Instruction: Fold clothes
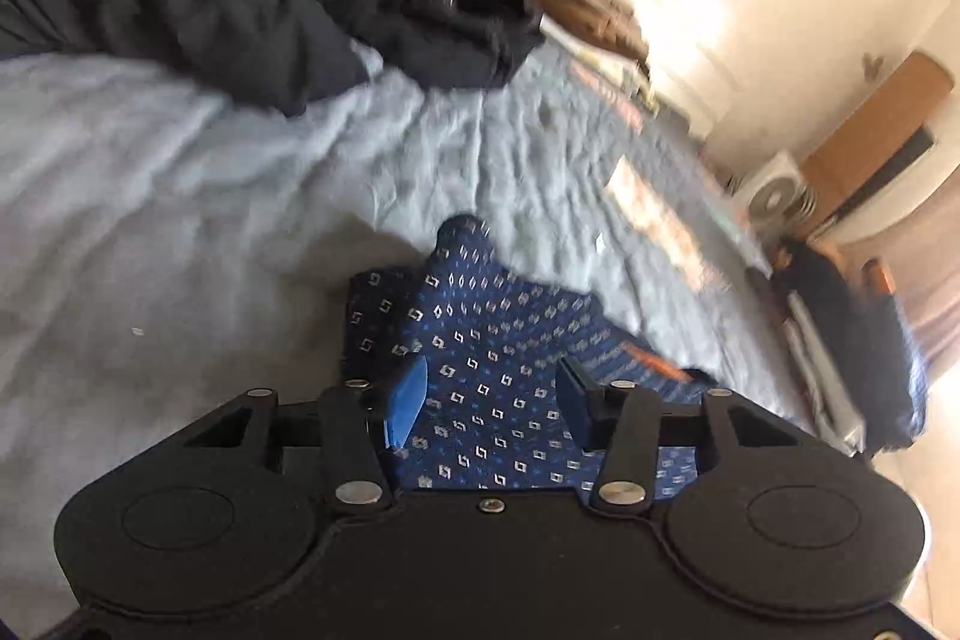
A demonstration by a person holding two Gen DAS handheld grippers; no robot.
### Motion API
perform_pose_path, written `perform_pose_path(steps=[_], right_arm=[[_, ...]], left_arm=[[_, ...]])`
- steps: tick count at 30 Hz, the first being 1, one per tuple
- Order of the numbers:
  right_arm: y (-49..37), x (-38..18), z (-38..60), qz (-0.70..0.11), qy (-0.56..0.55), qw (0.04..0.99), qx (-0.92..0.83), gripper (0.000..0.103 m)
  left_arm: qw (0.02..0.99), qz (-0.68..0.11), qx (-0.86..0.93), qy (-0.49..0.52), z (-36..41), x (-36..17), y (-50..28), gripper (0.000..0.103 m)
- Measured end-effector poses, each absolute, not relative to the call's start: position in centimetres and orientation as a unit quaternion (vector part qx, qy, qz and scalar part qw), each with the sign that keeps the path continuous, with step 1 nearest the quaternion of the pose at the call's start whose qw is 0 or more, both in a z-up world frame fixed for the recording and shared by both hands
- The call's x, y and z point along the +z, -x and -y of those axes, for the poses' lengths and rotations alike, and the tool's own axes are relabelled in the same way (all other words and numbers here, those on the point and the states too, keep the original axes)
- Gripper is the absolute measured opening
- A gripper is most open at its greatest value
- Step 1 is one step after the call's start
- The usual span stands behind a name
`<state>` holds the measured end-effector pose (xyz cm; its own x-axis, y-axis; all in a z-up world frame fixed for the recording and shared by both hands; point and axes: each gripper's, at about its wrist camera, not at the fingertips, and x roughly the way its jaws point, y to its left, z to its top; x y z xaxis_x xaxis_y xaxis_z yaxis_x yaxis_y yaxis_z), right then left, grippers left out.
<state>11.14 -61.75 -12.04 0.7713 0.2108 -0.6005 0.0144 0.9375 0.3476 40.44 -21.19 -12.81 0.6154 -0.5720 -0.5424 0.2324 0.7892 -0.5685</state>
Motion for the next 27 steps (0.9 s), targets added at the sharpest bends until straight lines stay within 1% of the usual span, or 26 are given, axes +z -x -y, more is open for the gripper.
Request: perform_pose_path(steps=[1, 3, 5, 6, 8, 10, 13, 19, 22, 27], right_arm=[[-11.1, -11.9, 62.6, -0.330, -0.184, 0.925, 0.042, 0.080], [-11.0, -12.0, 64.2, -0.326, -0.229, 0.917, 0.023, 0.080], [-10.8, -12.3, 65.7, -0.325, -0.292, 0.899, 0.011, 0.080], [-10.7, -12.6, 66.1, -0.323, -0.321, 0.890, 0.012, 0.080], [-10.5, -13.1, 66.5, -0.319, -0.368, 0.873, 0.017, 0.080], [-10.4, -13.3, 66.2, -0.318, -0.379, 0.869, 0.022, 0.080], [-10.1, -13.2, 65.6, -0.316, -0.384, 0.867, 0.029, 0.080], [-9.4, -12.7, 65.5, -0.310, -0.404, 0.860, 0.044, 0.081], [-9.3, -12.8, 65.3, -0.311, -0.406, 0.858, 0.047, 0.082], [-9.5, -13.8, 65.1, -0.320, -0.425, 0.845, 0.054, 0.082]], left_arm=[[0.870, -0.365, -0.224, 0.243, 20.5, -12.3, -39.3, 0.052], [0.869, -0.351, -0.208, 0.280, 18.9, -11.5, -36.8, 0.063], [0.862, -0.338, -0.184, 0.330, 17.2, -11.1, -34.0, 0.065], [0.858, -0.330, -0.171, 0.355, 16.3, -11.0, -32.6, 0.070], [0.841, -0.330, -0.147, 0.404, 15.0, -11.4, -29.5, 0.074], [0.824, -0.334, -0.126, 0.440, 14.5, -12.4, -26.6, 0.074], [0.810, -0.348, -0.112, 0.459, 14.4, -13.5, -23.3, 0.074], [0.785, -0.366, -0.105, 0.489, 14.9, -16.9, -19.5, 0.074], [0.780, -0.364, -0.101, 0.499, 15.5, -18.6, -19.6, 0.072], [0.784, -0.344, -0.110, 0.505, 16.7, -19.4, -21.9, 0.072]])
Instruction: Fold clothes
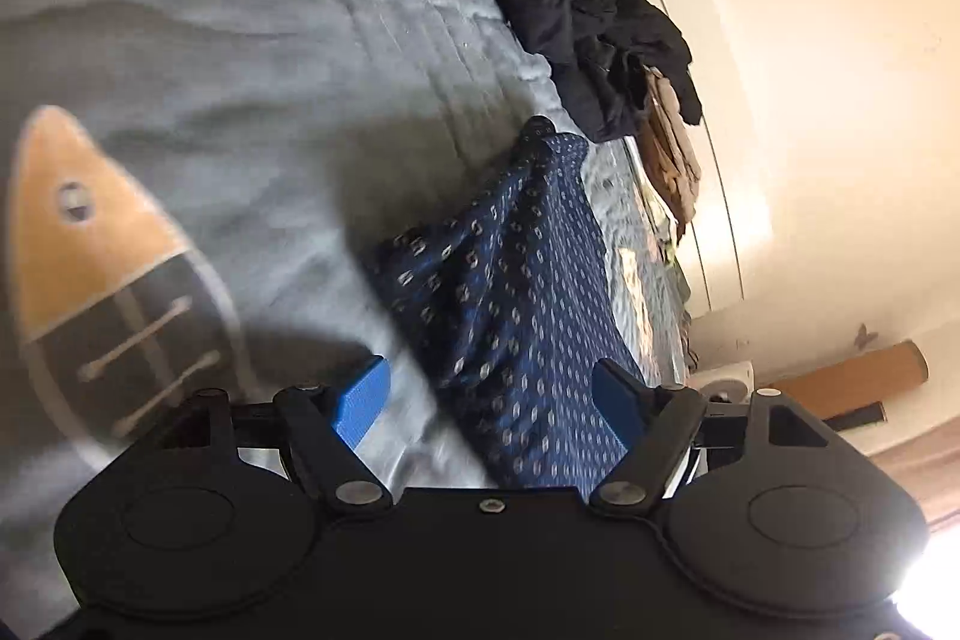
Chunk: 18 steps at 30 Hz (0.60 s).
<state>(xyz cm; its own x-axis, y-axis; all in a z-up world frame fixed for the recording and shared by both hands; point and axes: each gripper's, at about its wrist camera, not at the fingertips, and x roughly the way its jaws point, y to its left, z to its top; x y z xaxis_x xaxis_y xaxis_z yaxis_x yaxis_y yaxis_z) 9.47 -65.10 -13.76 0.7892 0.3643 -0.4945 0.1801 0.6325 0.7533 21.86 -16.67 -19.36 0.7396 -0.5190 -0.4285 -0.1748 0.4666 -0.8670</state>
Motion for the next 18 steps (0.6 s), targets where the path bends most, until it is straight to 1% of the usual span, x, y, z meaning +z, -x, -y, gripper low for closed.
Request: perform_pose_path(steps=[6, 10, 11, 16, 18], right_arm=[[-10.0, -15.8, 64.2, -0.334, -0.473, 0.812, 0.073, 0.083], [-9.7, -17.8, 64.4, -0.332, -0.509, 0.793, 0.041, 0.083], [-9.5, -18.4, 64.6, -0.330, -0.521, 0.787, 0.026, 0.083], [-8.2, -20.8, 66.4, -0.290, -0.587, 0.756, -0.029, 0.083], [-8.1, -21.4, 66.7, -0.275, -0.596, 0.753, -0.040, 0.083]], left_arm=[[0.789, -0.317, -0.106, 0.515, 17.9, -20.2, -23.3, 0.072], [0.794, -0.306, -0.102, 0.516, 18.5, -20.5, -23.5, 0.071], [0.795, -0.304, -0.102, 0.514, 18.6, -20.5, -23.5, 0.070], [0.799, -0.301, -0.103, 0.510, 18.5, -20.7, -23.2, 0.066], [0.800, -0.300, -0.105, 0.508, 18.4, -20.8, -23.0, 0.065]])
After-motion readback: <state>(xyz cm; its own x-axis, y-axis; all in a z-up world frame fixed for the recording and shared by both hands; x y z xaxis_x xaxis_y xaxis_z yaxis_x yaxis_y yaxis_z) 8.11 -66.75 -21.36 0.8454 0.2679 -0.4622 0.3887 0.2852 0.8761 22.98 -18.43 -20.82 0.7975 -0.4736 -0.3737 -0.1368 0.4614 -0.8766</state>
